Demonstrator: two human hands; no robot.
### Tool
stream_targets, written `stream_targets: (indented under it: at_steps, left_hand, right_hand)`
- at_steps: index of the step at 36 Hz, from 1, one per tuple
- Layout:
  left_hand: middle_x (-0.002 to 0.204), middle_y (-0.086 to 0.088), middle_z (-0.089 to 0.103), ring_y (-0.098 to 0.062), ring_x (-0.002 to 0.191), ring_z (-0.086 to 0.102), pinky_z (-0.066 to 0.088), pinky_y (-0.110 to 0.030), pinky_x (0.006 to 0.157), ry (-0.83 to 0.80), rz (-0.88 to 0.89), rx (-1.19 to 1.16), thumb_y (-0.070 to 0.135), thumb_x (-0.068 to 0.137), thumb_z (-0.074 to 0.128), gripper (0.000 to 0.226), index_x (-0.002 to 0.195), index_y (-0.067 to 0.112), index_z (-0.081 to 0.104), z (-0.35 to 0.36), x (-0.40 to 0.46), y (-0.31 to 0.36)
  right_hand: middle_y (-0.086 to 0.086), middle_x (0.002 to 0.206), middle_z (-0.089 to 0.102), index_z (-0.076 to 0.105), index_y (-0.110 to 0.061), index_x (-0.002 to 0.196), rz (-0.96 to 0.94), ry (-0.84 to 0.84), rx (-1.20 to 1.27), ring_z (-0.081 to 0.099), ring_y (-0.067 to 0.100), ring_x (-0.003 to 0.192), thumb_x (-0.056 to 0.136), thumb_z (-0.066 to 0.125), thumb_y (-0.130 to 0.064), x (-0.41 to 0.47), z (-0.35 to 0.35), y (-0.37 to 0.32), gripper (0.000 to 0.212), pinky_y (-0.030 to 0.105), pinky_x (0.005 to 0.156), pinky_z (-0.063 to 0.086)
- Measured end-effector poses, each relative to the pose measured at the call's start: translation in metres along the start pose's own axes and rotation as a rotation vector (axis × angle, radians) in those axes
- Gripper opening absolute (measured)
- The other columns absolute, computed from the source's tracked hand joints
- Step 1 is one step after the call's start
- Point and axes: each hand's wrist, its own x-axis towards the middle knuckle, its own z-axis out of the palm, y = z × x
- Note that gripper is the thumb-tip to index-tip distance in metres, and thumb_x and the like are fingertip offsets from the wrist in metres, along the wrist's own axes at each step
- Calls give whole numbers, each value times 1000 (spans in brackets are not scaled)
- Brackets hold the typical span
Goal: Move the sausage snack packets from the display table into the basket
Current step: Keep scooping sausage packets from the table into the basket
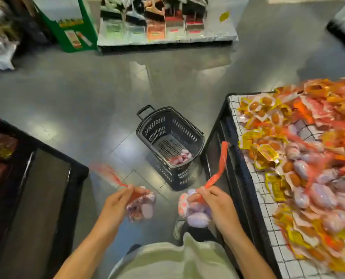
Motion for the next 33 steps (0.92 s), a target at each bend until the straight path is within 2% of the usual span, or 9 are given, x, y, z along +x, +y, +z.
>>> stream_targets:
  at_steps: [4,8,10,14,20,24,27,31,33]
  left_hand:
    - [105,7,78,-7,99,71,48,-11,77,51,-36,36,38,104,45,42,100,15,81,13,24,25]
    - [108,4,77,-16,105,69,49,-32,95,140,-57,0,42,104,45,43,98,20,82,29,58,51]
    - [105,2,78,-17,103,71,50,-28,88,171,-63,-38,38,104,46,41,98,17,81,36,77,64]
    - [99,5,79,0,88,71,47,-6,67,176,-47,-45,31,106,45,40,102,12,80,52,114,77]
    - [101,3,79,-5,97,71,48,-4,73,148,-83,-143,29,107,44,43,91,16,81,65,182,84]
    - [113,-9,76,-26,112,69,52,-47,103,68,-208,-276,31,107,45,41,94,17,81,67,240,70]
    - [112,-5,77,-24,112,70,48,-45,105,27,-233,-239,34,107,42,42,99,18,81,68,285,57]
    - [113,2,76,-18,112,68,48,-35,97,-15,-290,-187,42,103,45,41,100,22,81,67,341,54]
    - [107,2,77,-20,103,69,48,-34,90,19,-320,-206,37,106,44,42,95,23,81,66,371,51]
  right_hand:
    - [12,74,77,66,12,91,66,-71,70,72,11,63,101,56,-6,56,1,-23,23,18,55,53]
    - [9,82,78,68,1,85,35,-118,-67,73,18,77,99,63,-18,111,-5,-41,24,24,69,55]
    - [11,83,78,67,-4,81,46,-130,-94,73,19,79,99,63,-16,138,-5,-51,22,27,72,55]
    - [1,72,77,63,-2,80,49,-157,-51,71,4,64,101,58,-7,180,-1,-69,22,13,58,50]
    - [0,82,79,69,-4,85,61,-112,-120,73,5,77,102,58,-17,230,-3,-78,24,12,68,51]
    - [-1,84,79,68,-12,79,100,-45,-216,74,6,82,101,59,-19,263,0,-77,25,17,69,53]
    - [10,89,77,67,-3,83,144,2,-262,73,28,90,101,61,-23,288,4,-74,28,40,82,54]
    - [-5,83,77,71,-1,90,190,62,-303,70,2,78,102,58,-18,323,18,-68,24,10,66,47]
    - [-7,81,76,72,-3,92,211,82,-289,67,-3,73,101,58,-18,349,27,-60,22,8,65,46]
